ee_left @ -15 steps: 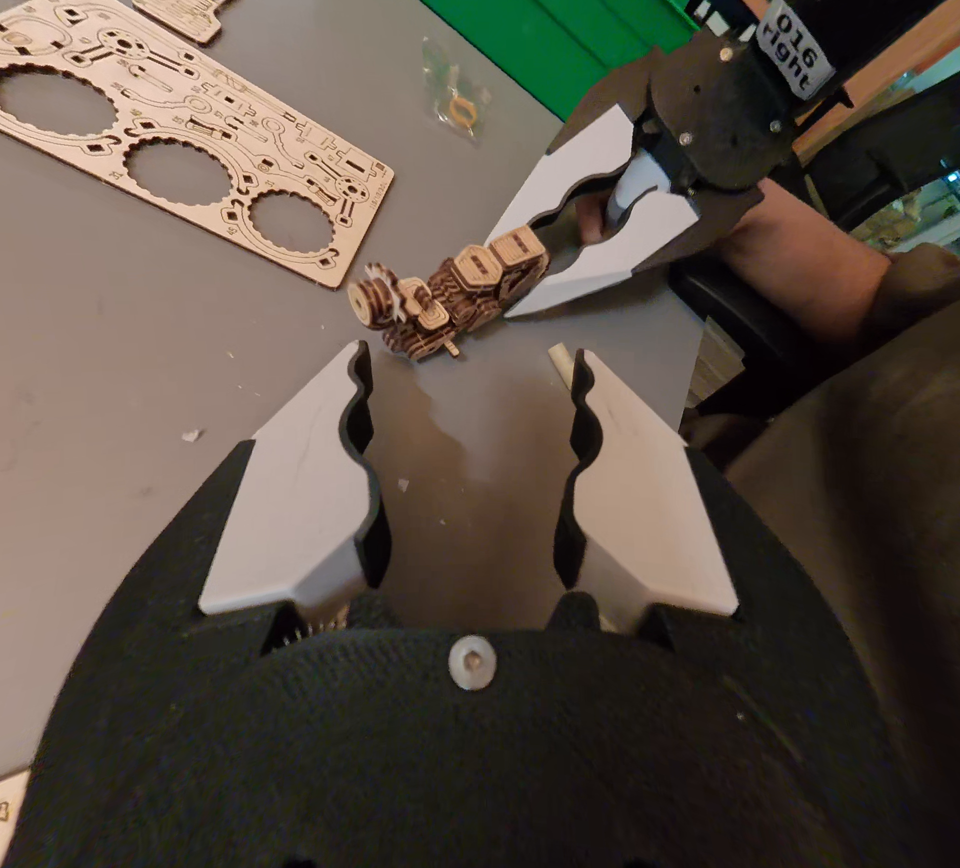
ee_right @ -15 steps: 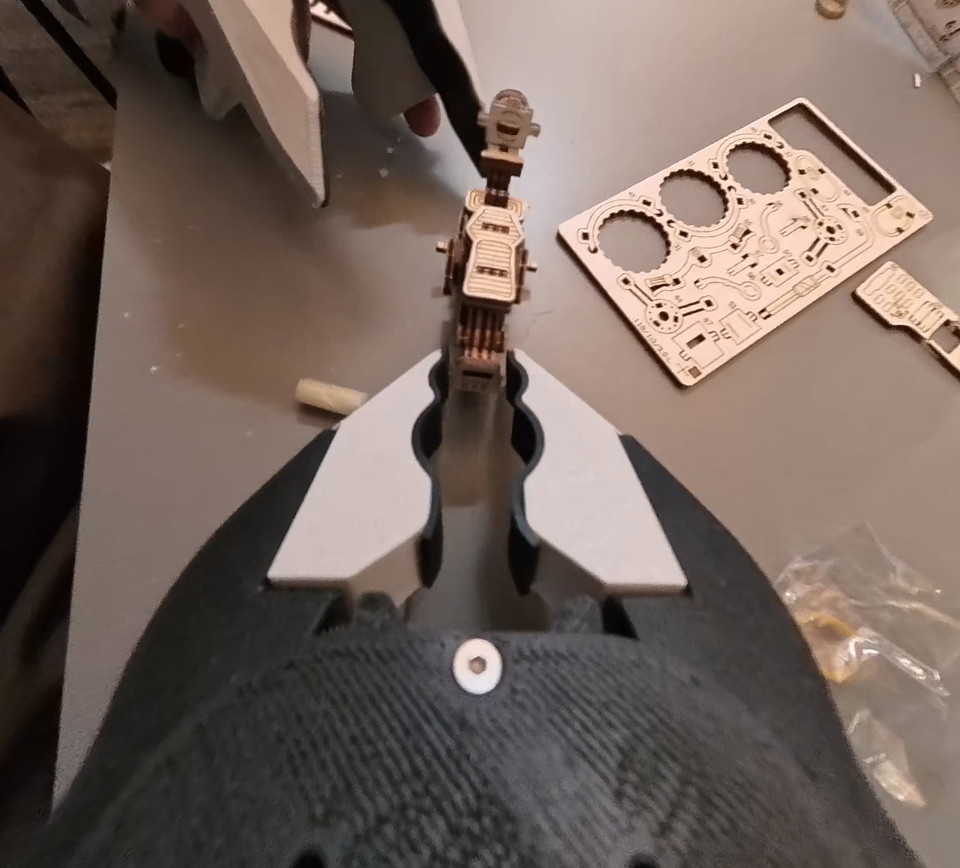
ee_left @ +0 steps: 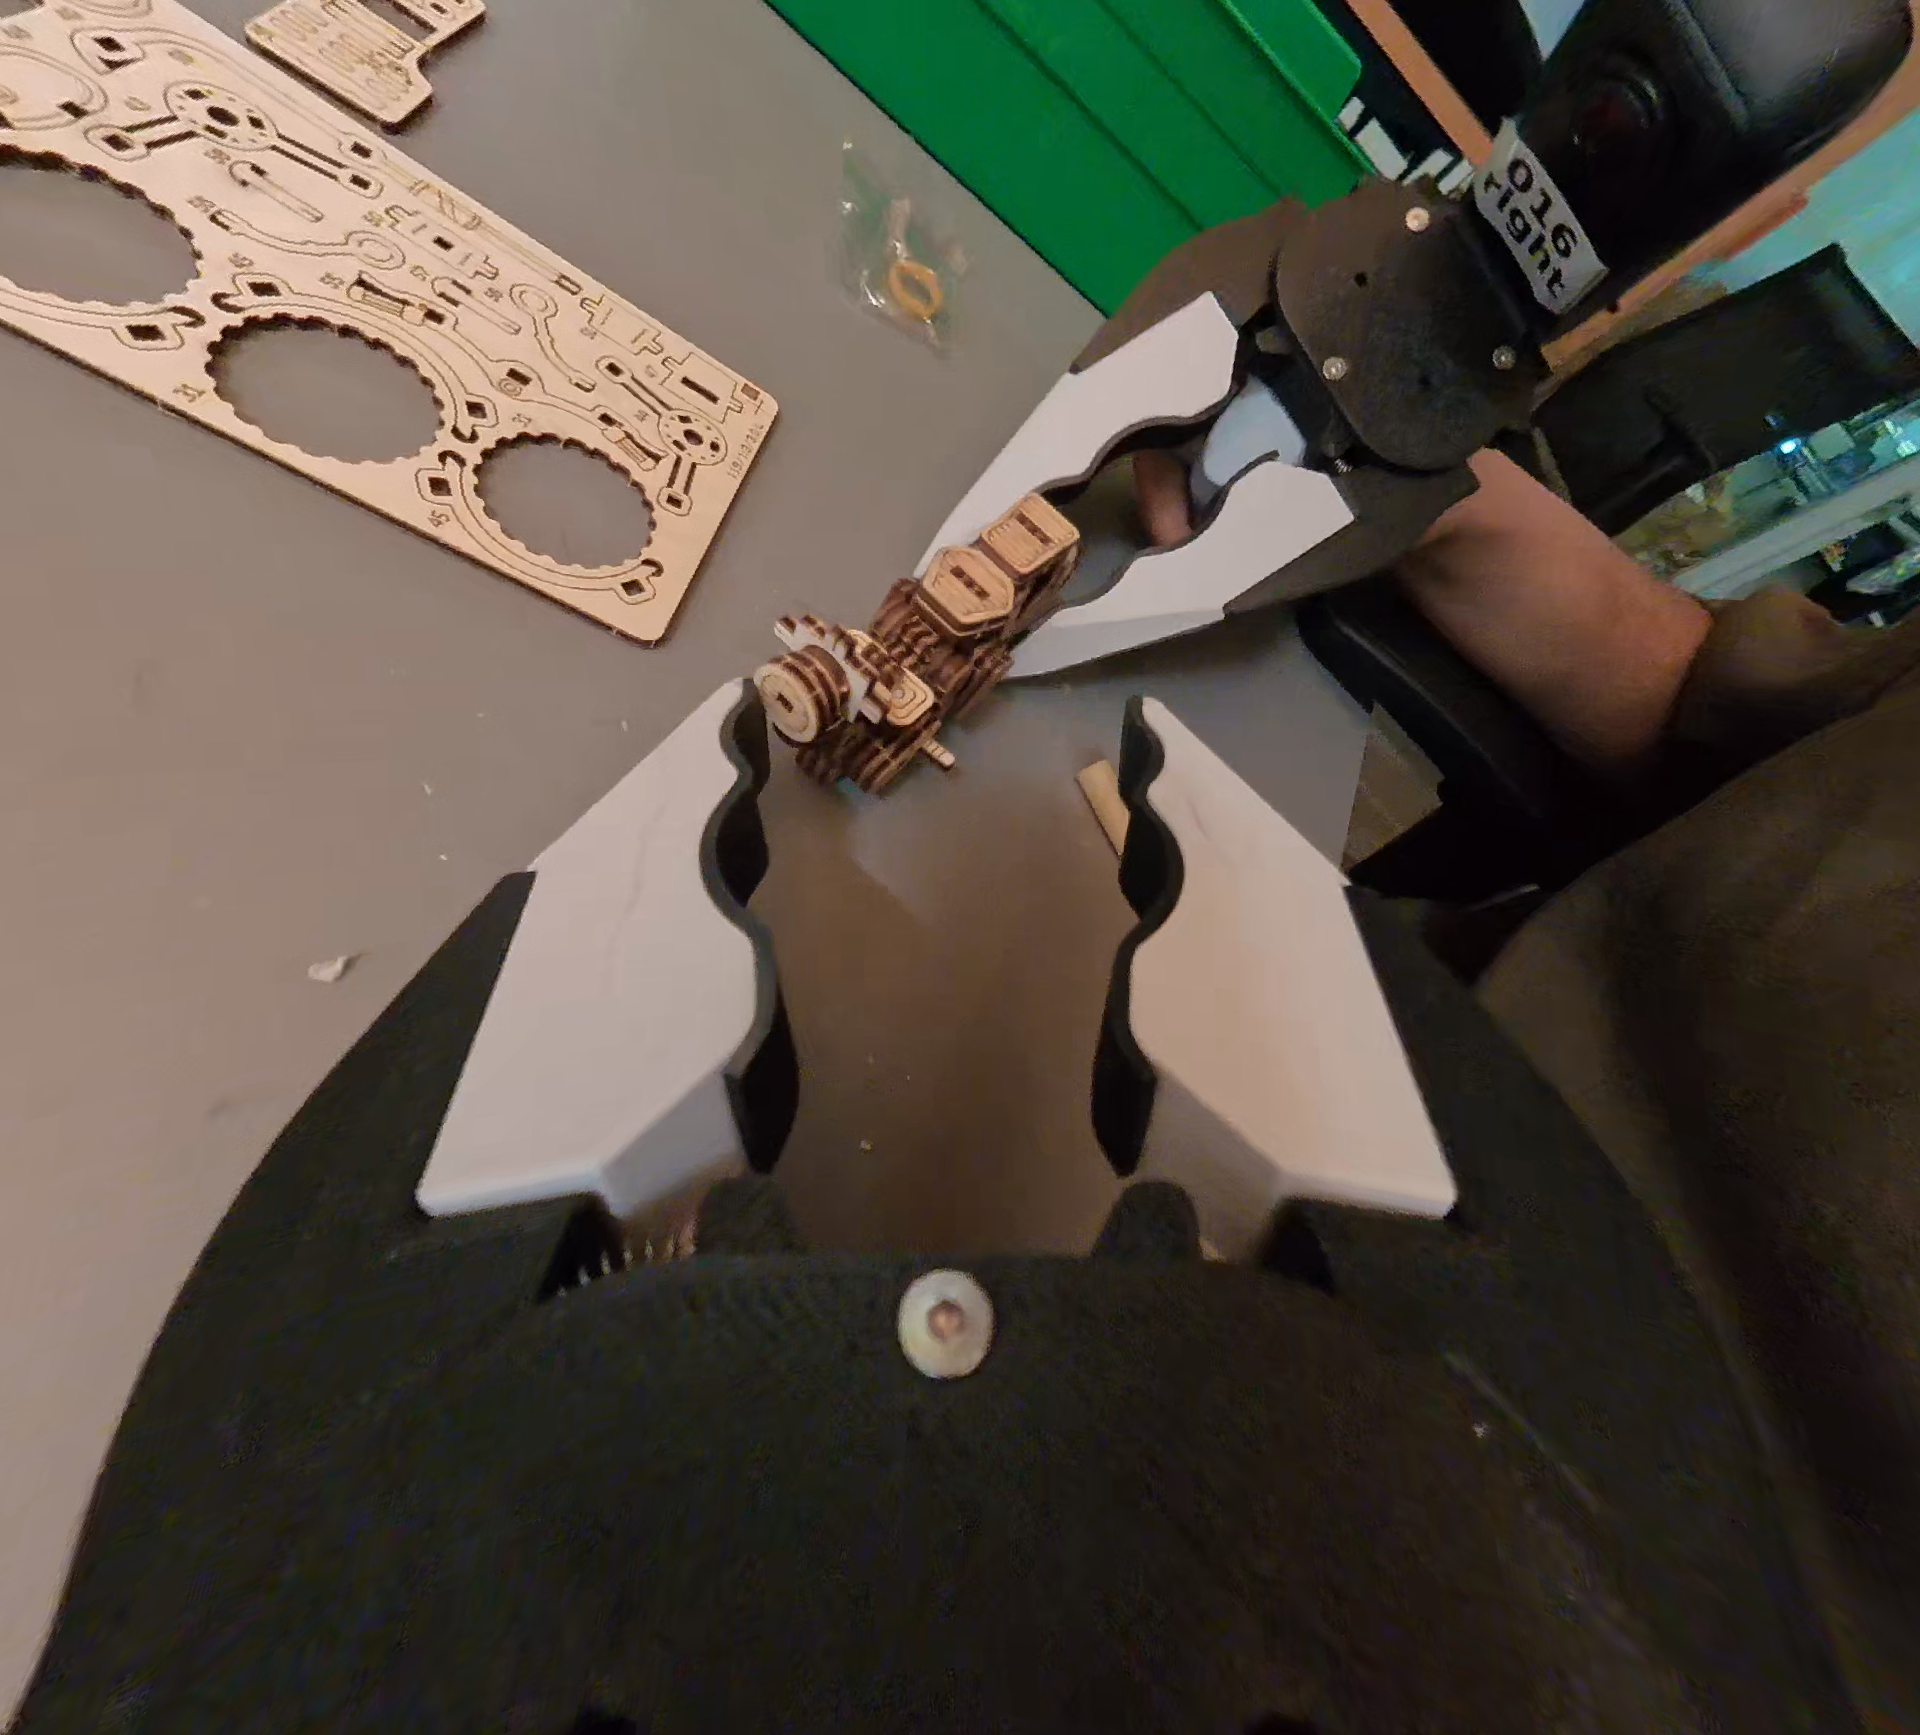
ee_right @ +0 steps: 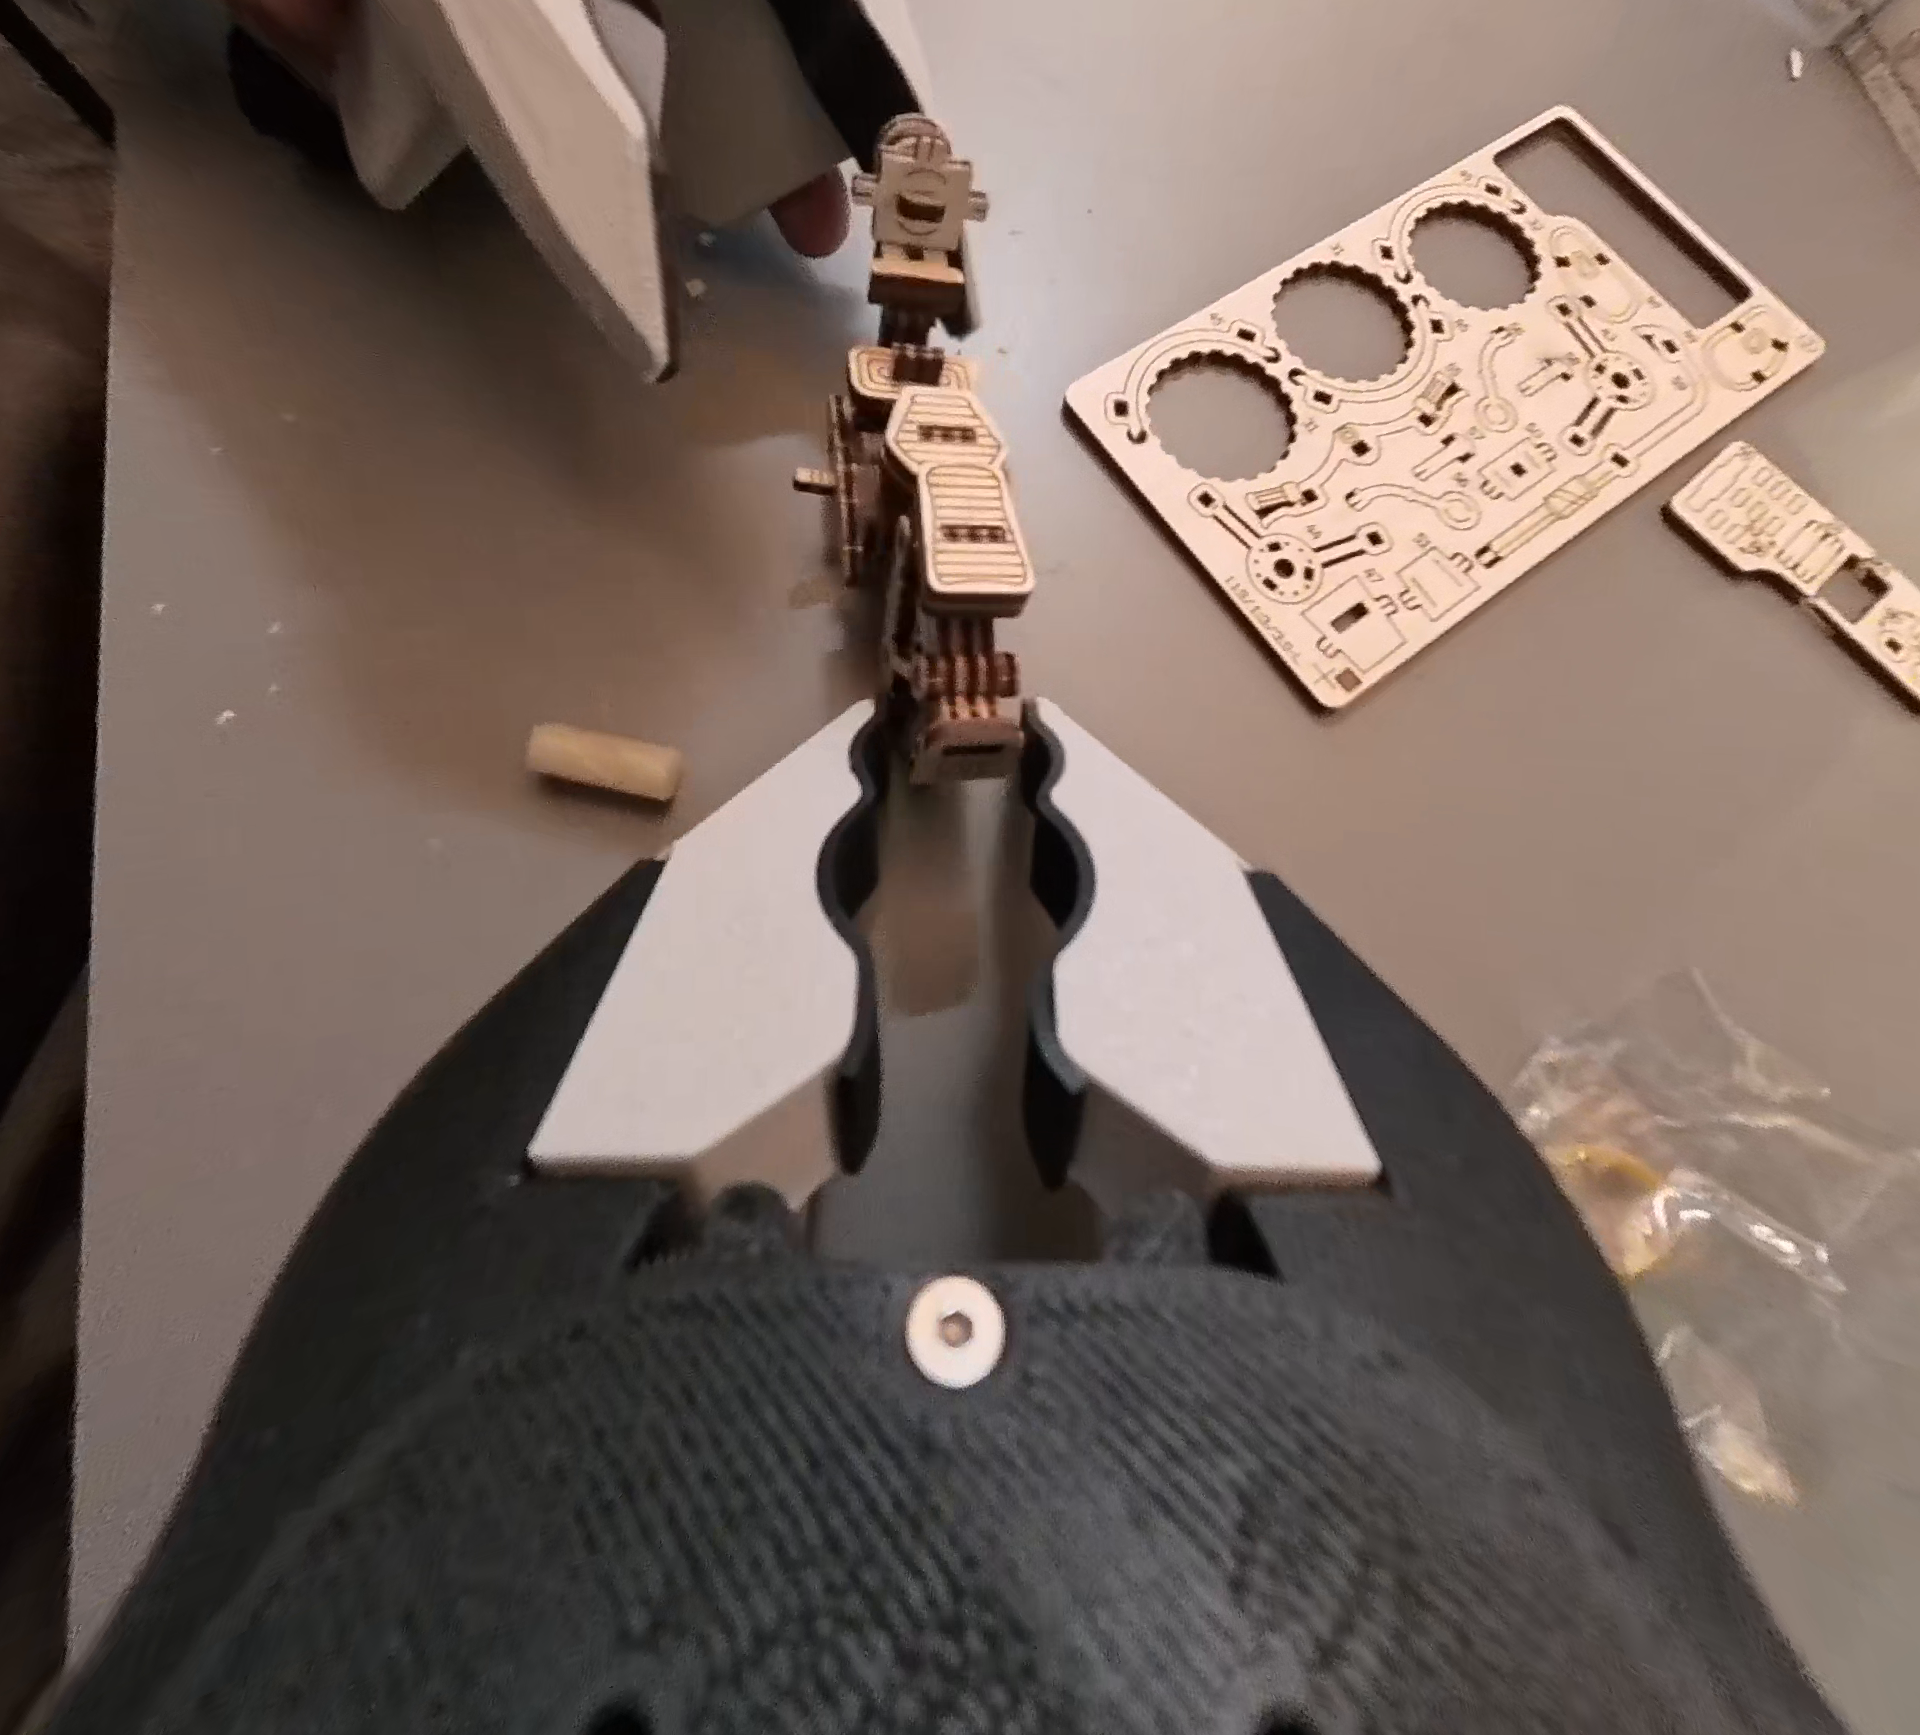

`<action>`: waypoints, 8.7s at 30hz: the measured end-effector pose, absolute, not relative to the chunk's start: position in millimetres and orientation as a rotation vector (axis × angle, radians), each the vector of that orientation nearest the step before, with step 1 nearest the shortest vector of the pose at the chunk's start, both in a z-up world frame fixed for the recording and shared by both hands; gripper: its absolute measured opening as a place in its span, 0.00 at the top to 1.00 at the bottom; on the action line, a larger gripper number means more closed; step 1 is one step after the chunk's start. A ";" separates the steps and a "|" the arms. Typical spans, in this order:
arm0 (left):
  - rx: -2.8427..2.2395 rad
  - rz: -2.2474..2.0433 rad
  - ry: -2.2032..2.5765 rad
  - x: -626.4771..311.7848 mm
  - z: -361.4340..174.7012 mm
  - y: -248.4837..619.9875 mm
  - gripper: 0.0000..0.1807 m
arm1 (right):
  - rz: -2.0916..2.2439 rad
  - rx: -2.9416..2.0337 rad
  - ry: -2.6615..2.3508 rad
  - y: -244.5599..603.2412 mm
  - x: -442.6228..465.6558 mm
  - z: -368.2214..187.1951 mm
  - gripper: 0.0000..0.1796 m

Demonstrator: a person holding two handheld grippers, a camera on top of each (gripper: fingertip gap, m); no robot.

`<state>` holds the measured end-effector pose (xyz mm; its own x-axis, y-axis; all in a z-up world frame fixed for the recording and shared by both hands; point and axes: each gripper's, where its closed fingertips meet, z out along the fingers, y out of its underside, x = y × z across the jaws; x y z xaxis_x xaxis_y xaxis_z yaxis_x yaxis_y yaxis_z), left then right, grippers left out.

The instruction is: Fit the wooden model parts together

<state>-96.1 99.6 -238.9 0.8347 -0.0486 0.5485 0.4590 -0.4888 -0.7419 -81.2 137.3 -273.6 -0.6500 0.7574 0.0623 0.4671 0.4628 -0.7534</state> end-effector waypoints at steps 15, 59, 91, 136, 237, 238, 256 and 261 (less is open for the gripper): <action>-2.029 -0.602 -0.260 -89.4 -240.5 88.6 0.65 | 1.035 -1.101 -2.313 151.7 -79.8 -274.2 0.84; -2.036 -0.549 -0.248 -94.8 -241.0 86.1 0.76 | 1.046 -0.955 -2.315 140.1 -74.5 -265.0 0.79; -2.060 -0.598 -0.178 -88.4 -242.1 80.1 0.73 | 1.182 -1.183 -2.376 132.5 -76.8 -269.3 0.79; -2.047 -0.595 -0.187 -89.8 -240.5 80.2 0.72 | 1.185 -1.199 -2.288 143.0 -77.3 -254.7 0.69; -1.873 -0.357 -0.269 -125.3 -210.9 73.9 0.64 | 0.678 -1.816 -1.714 261.1 -62.9 -288.8 0.12; -1.873 -0.357 -0.260 -123.7 -210.6 73.4 0.64 | 0.680 -1.812 -1.719 261.0 -63.5 -288.8 0.12; -1.970 -0.440 -0.043 -94.6 -222.2 65.9 0.63 | 1.431 -0.965 -1.680 140.9 -74.9 -156.6 0.68; -2.010 -0.425 -0.041 -93.6 -229.1 68.6 0.63 | 1.703 -0.938 -1.614 133.0 -94.7 -138.4 0.74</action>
<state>-93.6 68.6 -229.1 0.9368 -0.1544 0.3141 0.2116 -0.4650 -0.8596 -94.7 133.0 -138.4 -0.5664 0.8196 -0.0859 0.0421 -0.0754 -0.9963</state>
